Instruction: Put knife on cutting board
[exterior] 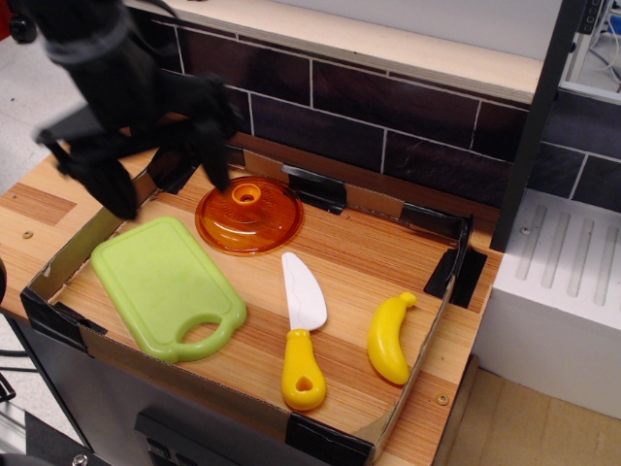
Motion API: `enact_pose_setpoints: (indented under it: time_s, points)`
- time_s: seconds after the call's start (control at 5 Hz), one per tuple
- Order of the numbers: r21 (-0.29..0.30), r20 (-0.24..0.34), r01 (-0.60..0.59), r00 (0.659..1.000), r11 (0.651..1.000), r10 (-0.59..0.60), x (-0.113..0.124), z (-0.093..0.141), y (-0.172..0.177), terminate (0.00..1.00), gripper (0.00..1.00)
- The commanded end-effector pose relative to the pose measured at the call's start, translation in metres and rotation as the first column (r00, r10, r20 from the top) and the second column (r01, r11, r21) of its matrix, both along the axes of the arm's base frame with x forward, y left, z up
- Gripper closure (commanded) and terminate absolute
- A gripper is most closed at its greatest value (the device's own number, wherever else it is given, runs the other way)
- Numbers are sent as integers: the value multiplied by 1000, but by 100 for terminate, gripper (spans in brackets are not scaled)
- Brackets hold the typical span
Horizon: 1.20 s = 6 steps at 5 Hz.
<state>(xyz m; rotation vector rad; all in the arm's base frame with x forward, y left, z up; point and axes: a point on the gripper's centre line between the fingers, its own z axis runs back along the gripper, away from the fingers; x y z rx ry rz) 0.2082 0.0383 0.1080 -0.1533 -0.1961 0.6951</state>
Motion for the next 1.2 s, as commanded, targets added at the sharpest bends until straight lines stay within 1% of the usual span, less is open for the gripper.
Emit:
enact_pose_setpoints:
  time_s: [0.0,0.2,0.4,0.6,0.8,1.0]
  points:
    - [91,-144,67,988,994,-53,1,-32,-43,0,0]
    - [110,-154,94,985,989,-76,-6,-49,-58,0,0]
    - [75,-183,136,976,988,-121,-7,-59,-65,0,0]
    - [72,-156,167,976,983,-154,-9,-71,-73,0,0]
    - [66,-162,211,967,975,-199,-7,-79,-77,0,0]
    - [60,-183,241,957,969,-227,-5,-89,-82,0,0]
